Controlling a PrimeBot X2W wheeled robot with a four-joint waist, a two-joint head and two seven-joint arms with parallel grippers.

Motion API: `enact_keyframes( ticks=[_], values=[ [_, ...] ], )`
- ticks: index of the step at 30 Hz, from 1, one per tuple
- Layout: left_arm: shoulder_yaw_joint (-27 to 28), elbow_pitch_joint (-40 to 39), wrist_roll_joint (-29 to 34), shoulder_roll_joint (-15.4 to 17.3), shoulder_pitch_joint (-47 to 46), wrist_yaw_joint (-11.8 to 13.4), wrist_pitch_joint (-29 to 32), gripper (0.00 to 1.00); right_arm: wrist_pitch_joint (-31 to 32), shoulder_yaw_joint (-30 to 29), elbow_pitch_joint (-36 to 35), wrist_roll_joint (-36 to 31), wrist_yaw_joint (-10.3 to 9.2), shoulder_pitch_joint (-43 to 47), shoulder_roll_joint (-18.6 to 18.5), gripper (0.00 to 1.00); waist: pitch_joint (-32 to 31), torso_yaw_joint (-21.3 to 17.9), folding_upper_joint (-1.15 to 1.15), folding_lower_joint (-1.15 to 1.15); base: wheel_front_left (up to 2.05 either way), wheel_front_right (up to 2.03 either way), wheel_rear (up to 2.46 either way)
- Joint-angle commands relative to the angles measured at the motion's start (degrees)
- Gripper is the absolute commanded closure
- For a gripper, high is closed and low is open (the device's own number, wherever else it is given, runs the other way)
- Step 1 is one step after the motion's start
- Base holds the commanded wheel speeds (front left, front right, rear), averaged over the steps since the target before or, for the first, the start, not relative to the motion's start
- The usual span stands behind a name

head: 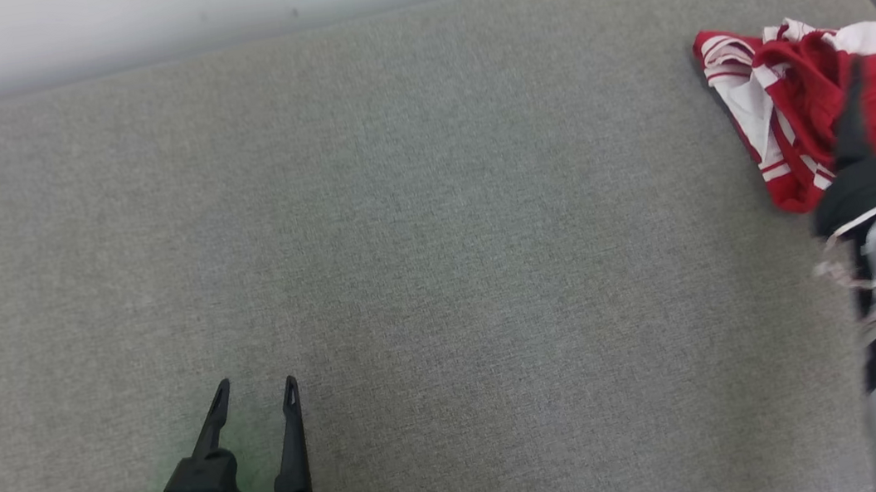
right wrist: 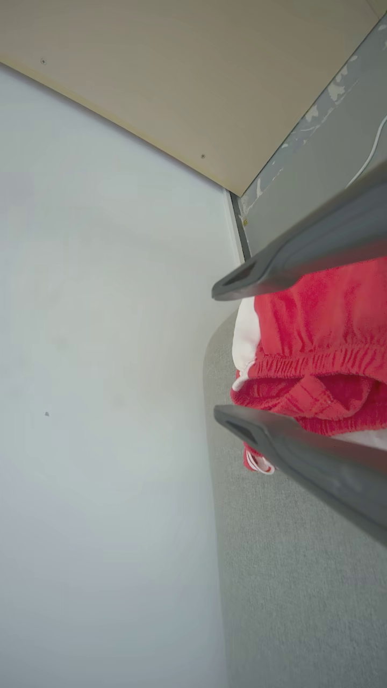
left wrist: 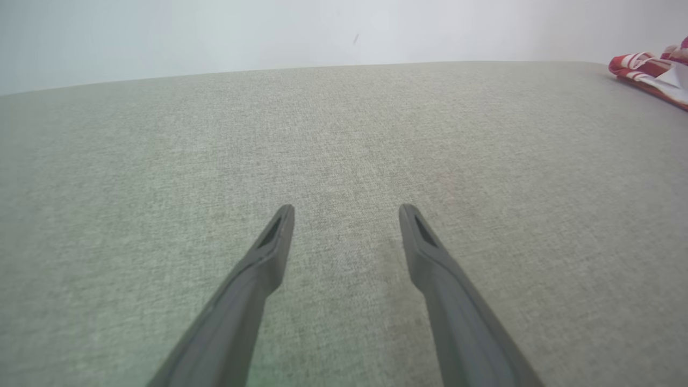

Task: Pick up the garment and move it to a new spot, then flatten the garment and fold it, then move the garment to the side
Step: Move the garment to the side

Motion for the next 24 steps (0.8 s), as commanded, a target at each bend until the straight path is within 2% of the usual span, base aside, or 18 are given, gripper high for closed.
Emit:
enact_keyframes(
  ticks=[1,6,13,19,24],
  values=[
    [0.19,0.09,-0.55,0.0,1.08,0.31,-0.14,0.0,0.07,0.2,-0.54,1.35,-0.17,1.62,0.68,0.0,-1.2,0.24,0.0,0.0,0.0,0.0,0.0],
    [1.06,0.43,-0.88,-0.07,2.7,0.87,-0.14,0.0,0.07,9.74,-3.8,6.55,-0.17,6.58,3.3,0.0,-3.67,1.08,0.0,0.0,0.0,0.0,0.0],
    [2.06,0.71,-1.48,-0.13,4.96,1.31,-0.14,0.0,0.06,20.66,-4.95,14.0,-0.17,14.24,3.66,0.0,-6.74,3.3,0.0,0.0,0.0,0.0,0.0],
    [2.83,0.51,-2.52,-0.13,6.87,1.86,-0.14,0.0,0.05,27.66,-5.54,19.23,-0.18,20.71,3.61,0.0,-9.36,5.35,0.0,0.0,0.0,0.0,0.0],
    [3.36,-0.29,-2.01,-0.12,8.59,2.07,-0.14,0.0,0.05,31.06,-6.96,22.35,-0.18,25.01,3.57,0.0,-11.49,6.85,0.0,0.0,0.0,0.0,0.0]
  ],
)
